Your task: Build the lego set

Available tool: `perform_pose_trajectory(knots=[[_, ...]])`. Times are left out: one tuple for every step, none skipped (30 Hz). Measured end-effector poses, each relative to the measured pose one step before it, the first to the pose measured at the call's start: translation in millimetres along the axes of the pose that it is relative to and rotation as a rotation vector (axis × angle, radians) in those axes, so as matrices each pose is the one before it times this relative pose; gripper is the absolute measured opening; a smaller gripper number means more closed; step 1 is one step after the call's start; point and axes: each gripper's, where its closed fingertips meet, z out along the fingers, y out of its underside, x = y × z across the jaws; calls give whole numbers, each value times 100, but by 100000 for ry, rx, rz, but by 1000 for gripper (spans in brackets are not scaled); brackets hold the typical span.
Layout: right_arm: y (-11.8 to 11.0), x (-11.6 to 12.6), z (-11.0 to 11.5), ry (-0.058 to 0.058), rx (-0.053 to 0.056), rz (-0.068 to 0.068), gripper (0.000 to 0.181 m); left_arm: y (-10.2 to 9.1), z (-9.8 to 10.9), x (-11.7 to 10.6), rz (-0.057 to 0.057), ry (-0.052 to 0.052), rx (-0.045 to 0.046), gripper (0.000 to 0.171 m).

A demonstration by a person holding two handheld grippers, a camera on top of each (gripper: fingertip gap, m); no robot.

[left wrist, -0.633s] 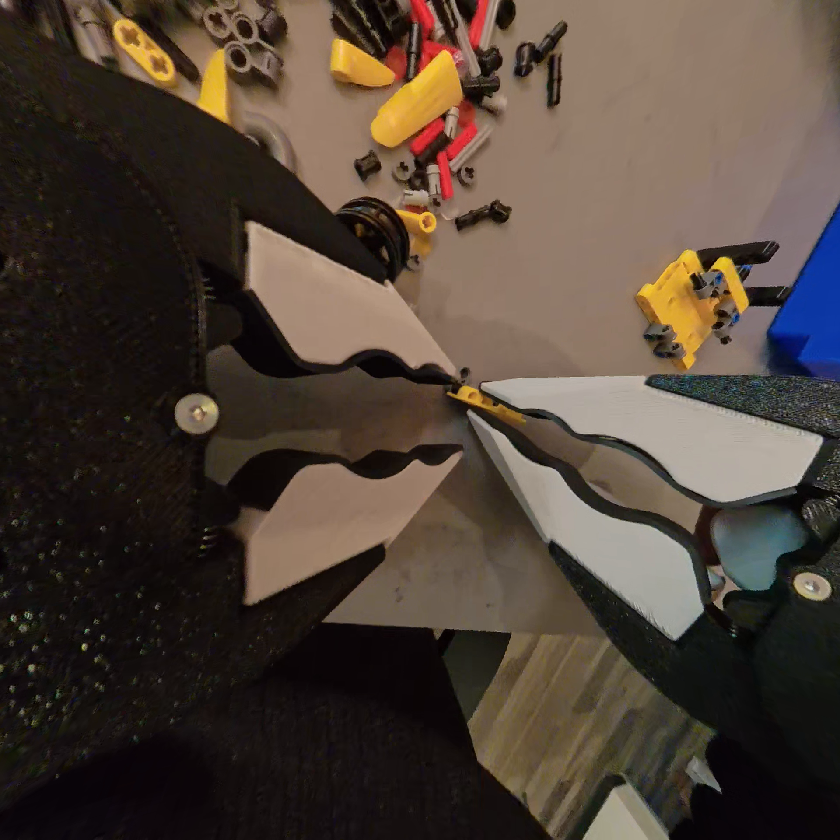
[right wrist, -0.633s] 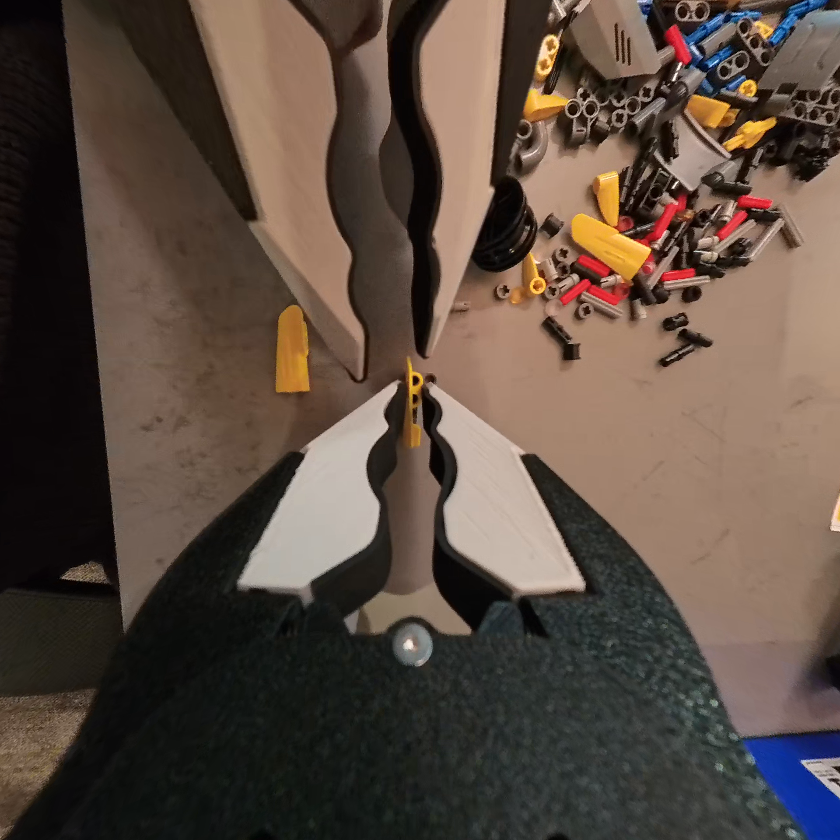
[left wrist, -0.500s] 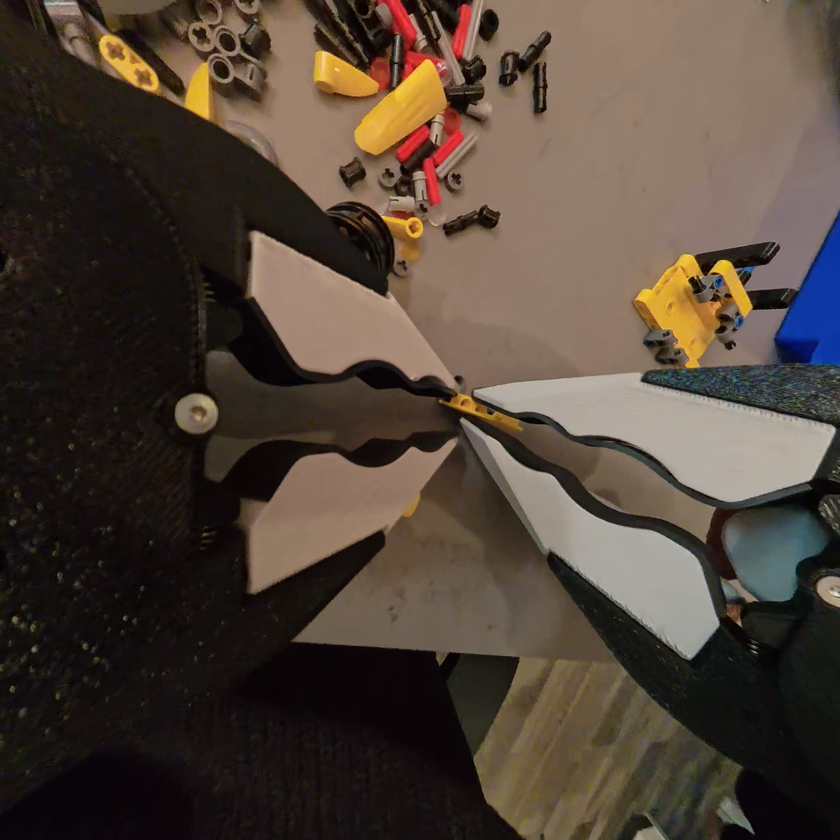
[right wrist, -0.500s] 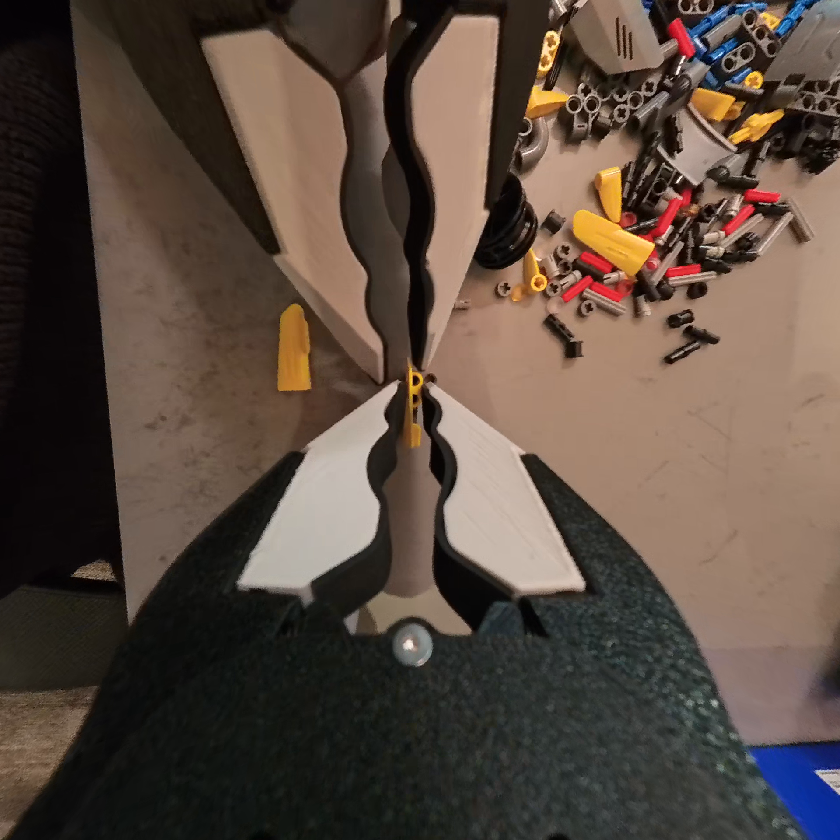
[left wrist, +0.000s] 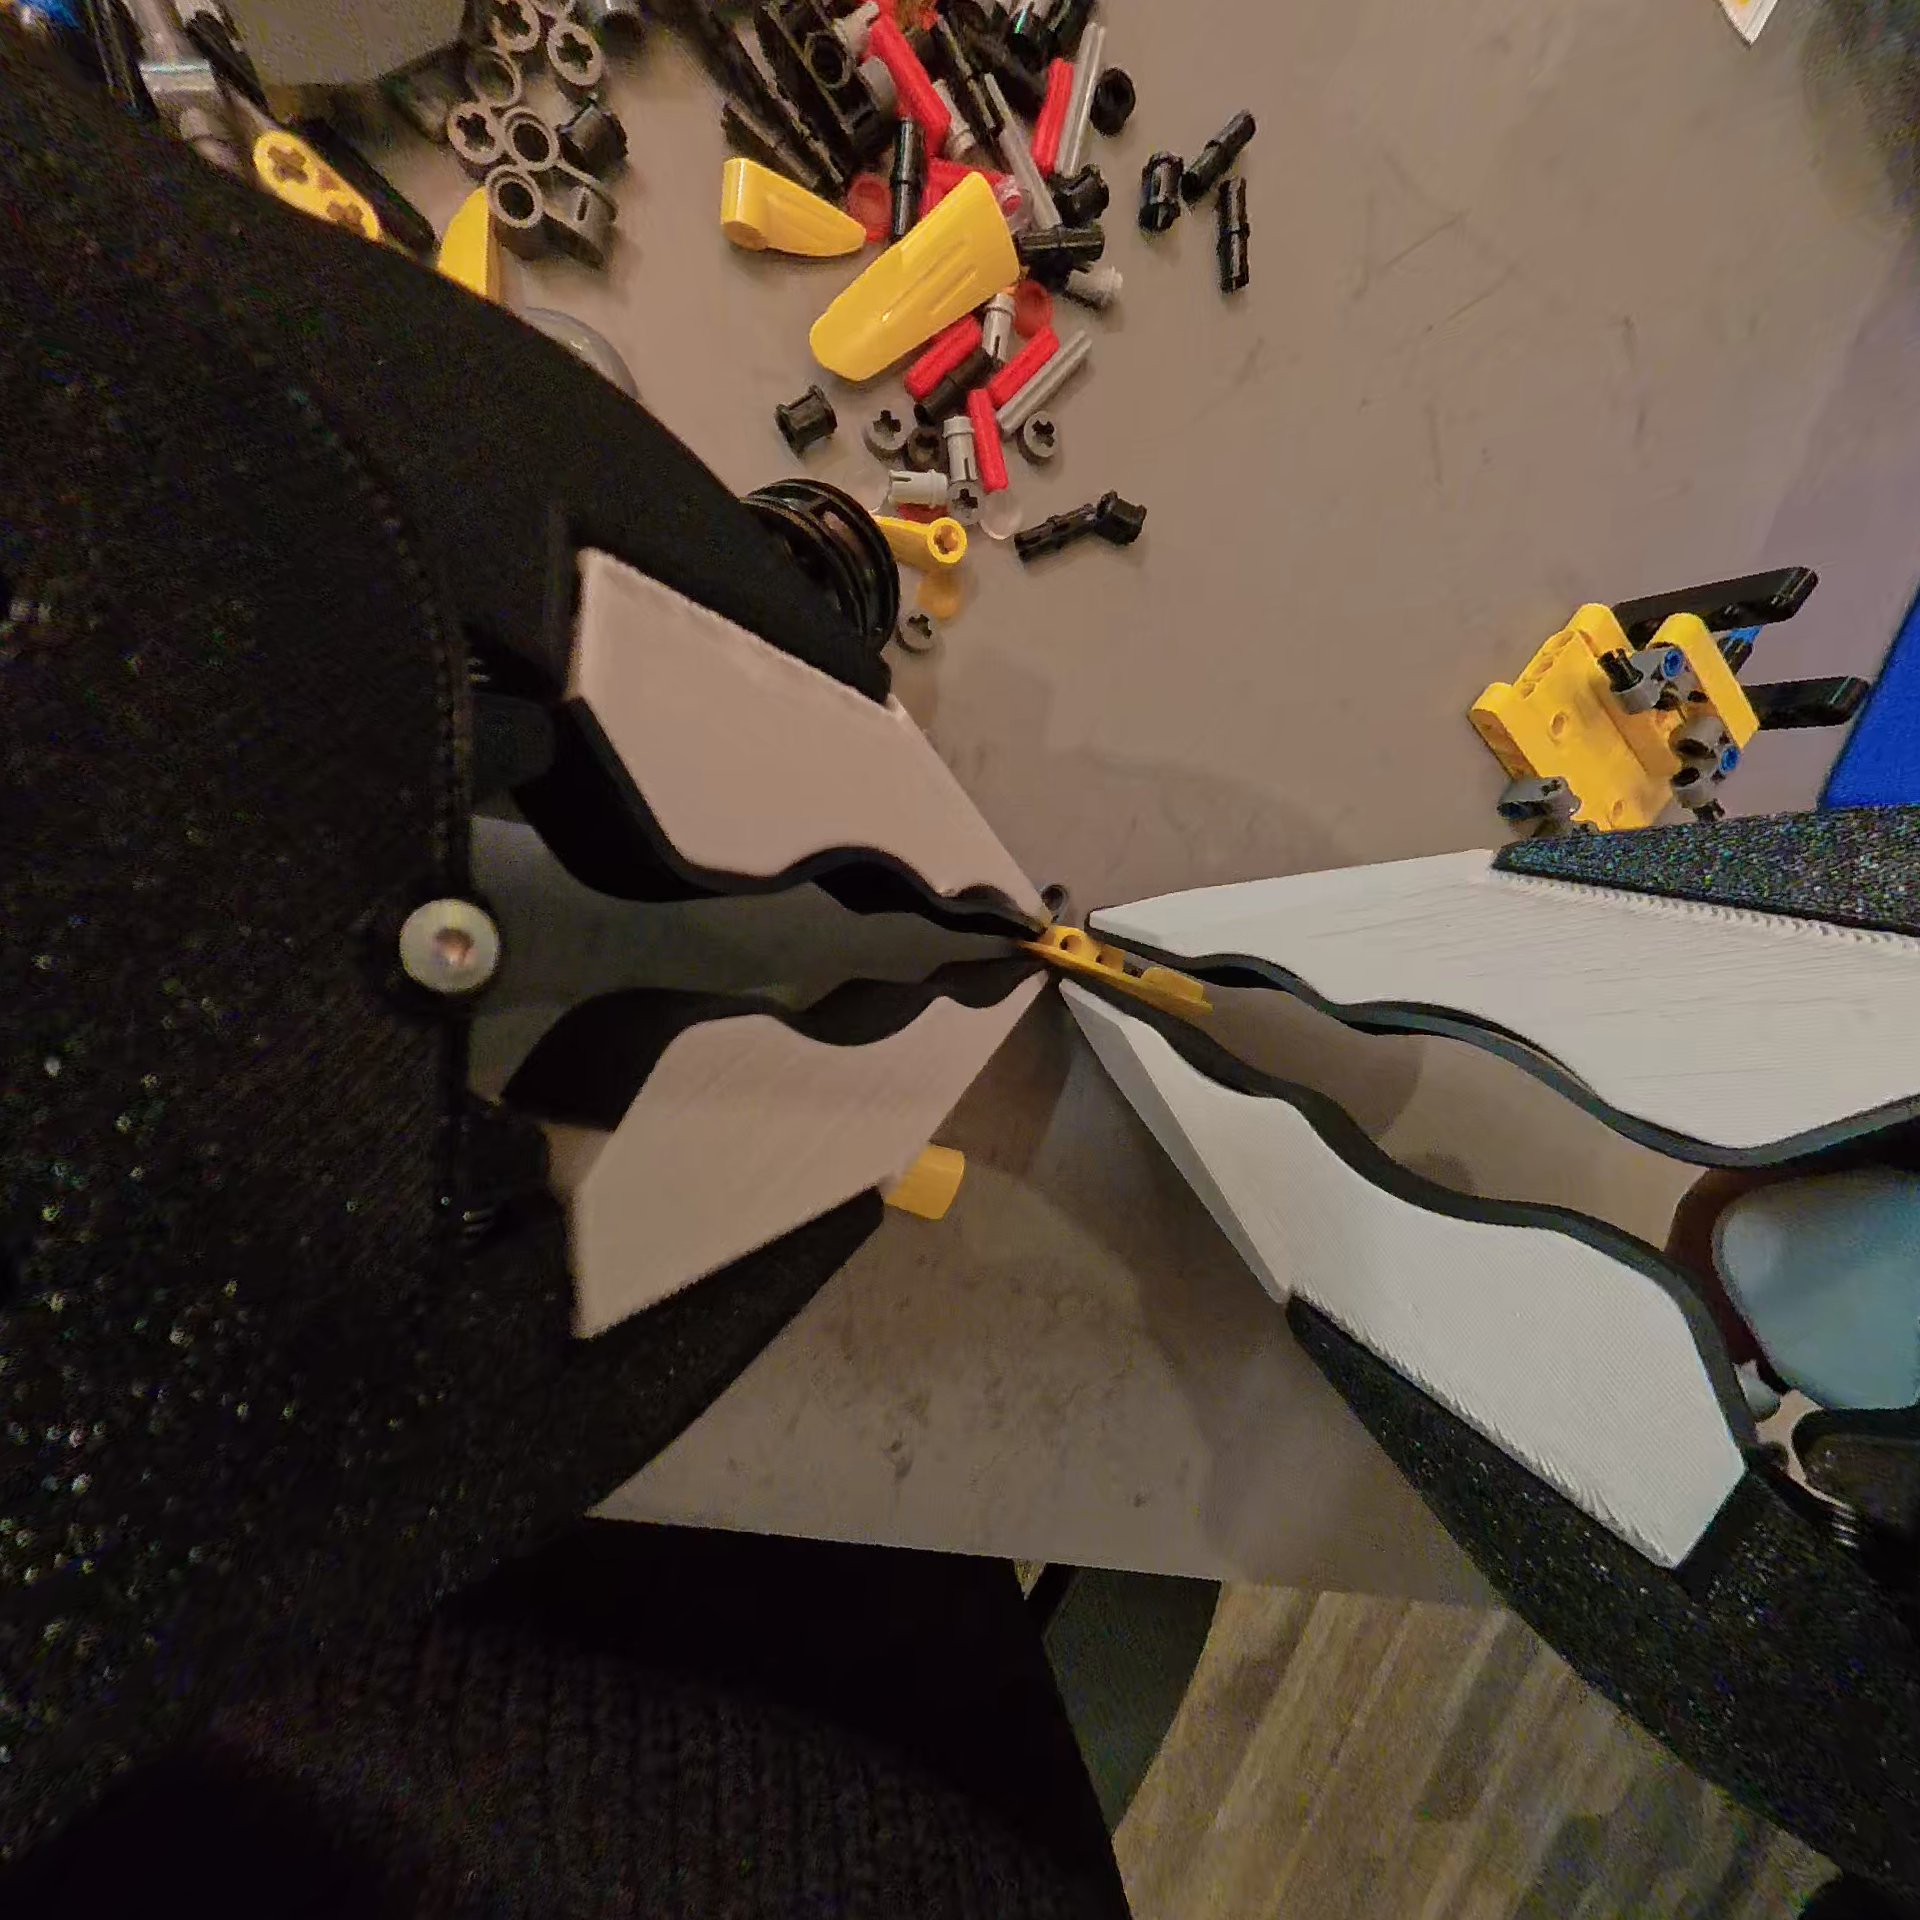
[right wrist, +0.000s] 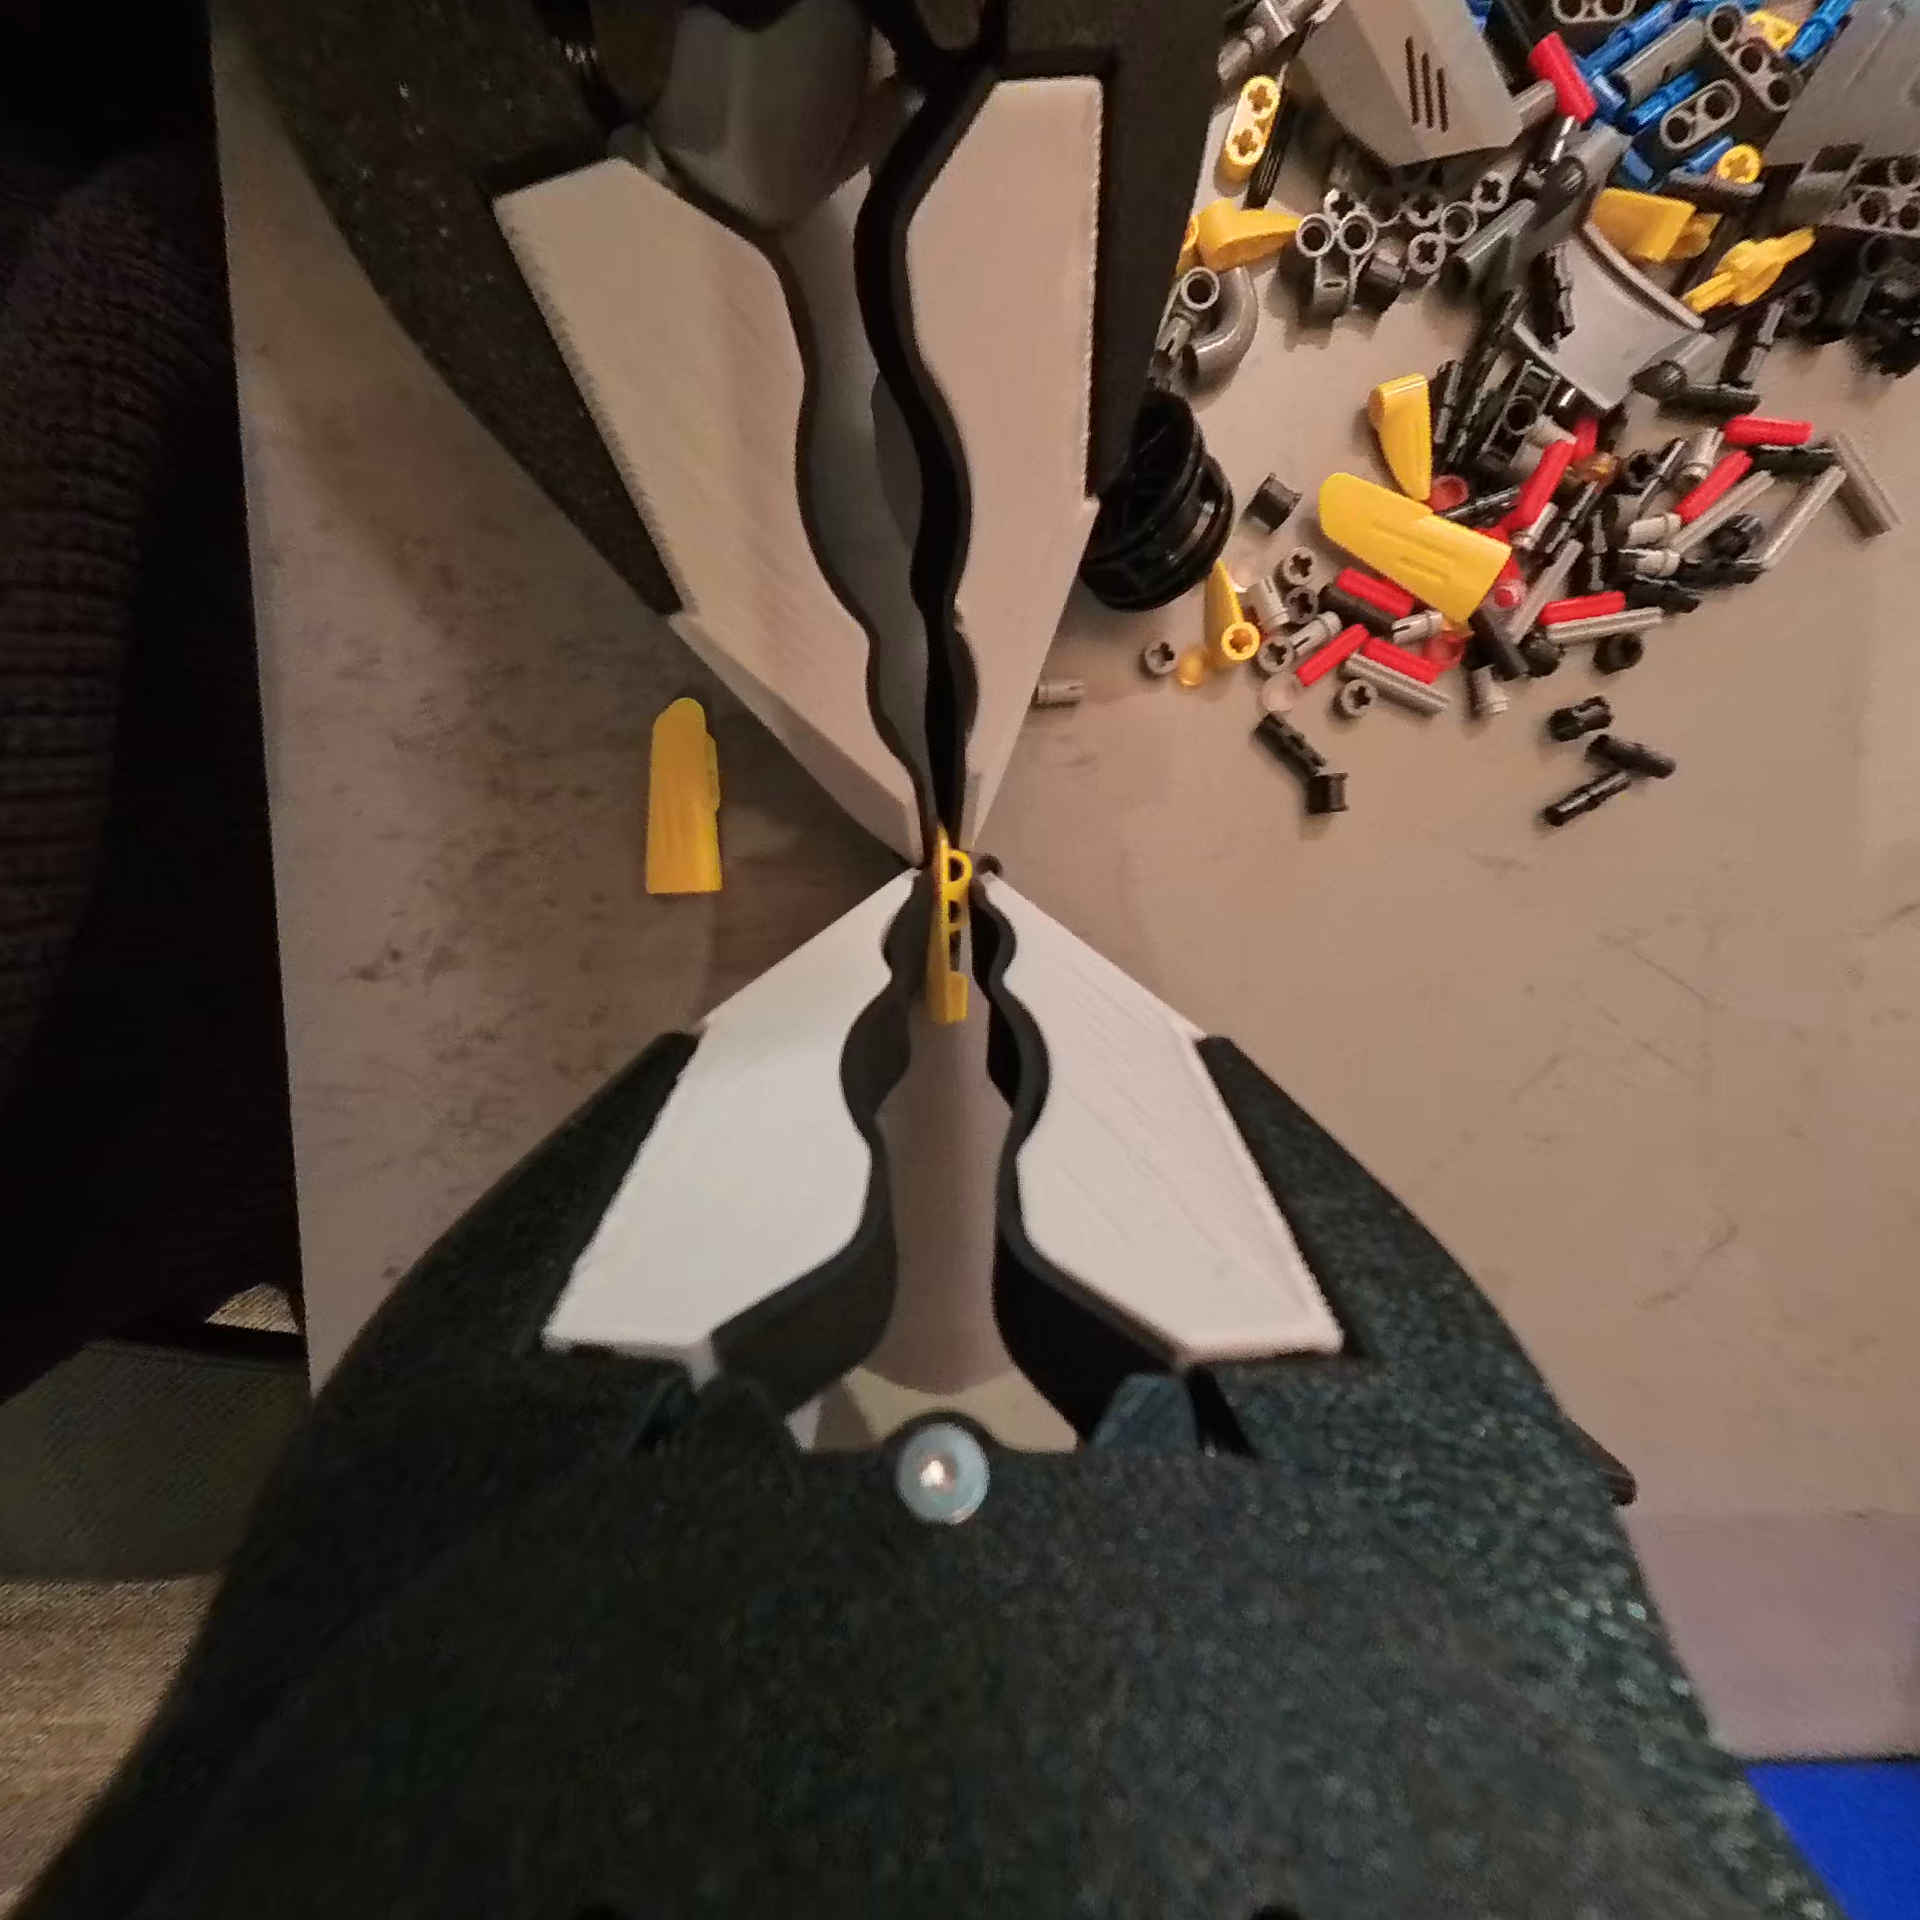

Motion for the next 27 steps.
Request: perform_pose_trajectory(knots=[[85, -18, -12, 472, -127, -406, 9, 3, 5, 28, 836, -303, -32, 0], [300, -15, 35, 433, -1375, -296, 19, 5, 13, 65, 780, -160, -109, 0], [326, 6, 23, 403, -1682, 202, 25, 10, 19, 17, 695, -381, -143, 0], [213, 11, -59, 362, -649, 468, 26, -2, 18, 8, 541, -322, -79, 0], [15, 17, -166, 370, 970, 454, 25, 6, 10, 9, 326, -115, -43, 0], [-106, 41, -242, 328, 1750, 625, 24, -5, 9, 8, 44, 84, -29, 0], [-90, 44, -263, -3, 1587, 852, 22, 4, -7, 12, -34, 118, -2, 0], [-92, 29, -279, -151, 1523, 783, 20, 5, 9, 15, -10, 168, -15, 0], [-135, 59, -252, 79, 1682, 466, 18, -1, 5, 19, 81, 129, -23, 0], [-114, 32, -166, 184, 1504, 60, 14, 4, 8, 28, 261, 84, -43, 0], [-9, -28, -63, -5, 834, -256, 10, 1, 14, 7, 313, -82, -49, 0], [110, -27, 49, 283, -65, -469, 7, -3, 1, 6, 320, -54, -49, 0], [207, -4, 110, 699, -632, -914, 3, -3, 13, -4, 214, -112, -31, 0], [213, -42, 127, 633, -715, -1078, 3, -12, -6, -37, 84, -287, 62, 0], [85, -35, 68, 618, -47, -679, 2, -21, -9, -54, 56, -275, 150, 0], [-22, -60, -3, 278, 617, -399, 2, 12, -1, -25, -207, -70, -47, 0], [13, -62, -6, 57, 413, -61, 2, 1, 5, 2, -129, 159, 38, 0], [34, -116, 17, -352, 394, -5, 2, -17, -27, 14, 90, 59, 171, 0], [108, -158, 80, -416, 53, 38, 1, -38, -53, 19, 474, -267, 379, 0], [260, -122, 187, -107, -930, -27, 1, -52, -86, 37, 781, -483, 677, 1], [284, -82, 249, 545, -1241, -565, 1, -19, -55, 31, 467, -476, 365, 4], [89, -18, 181, 1228, -154, -999, 1, 42, -16, 30, 85, -303, -58, 3], [17, -41, 99, 629, -107, -777, 1, 56, 13, -19, -95, -196, -324, 2], [28, -20, 18, 51, -399, -144, 1, 23, 20, 1, -215, 184, -219, 1], [-20, 68, -62, 83, -133, 116, 1, 9, 15, 2, -436, 430, -112, 1], [-84, 132, -126, 133, 437, 121, 1, 4, -5, -54, -743, 263, 20, 0], [-120, 137, -162, -120, 762, 179, 1, -18, -27, -8, -726, 618, 145, 0]])
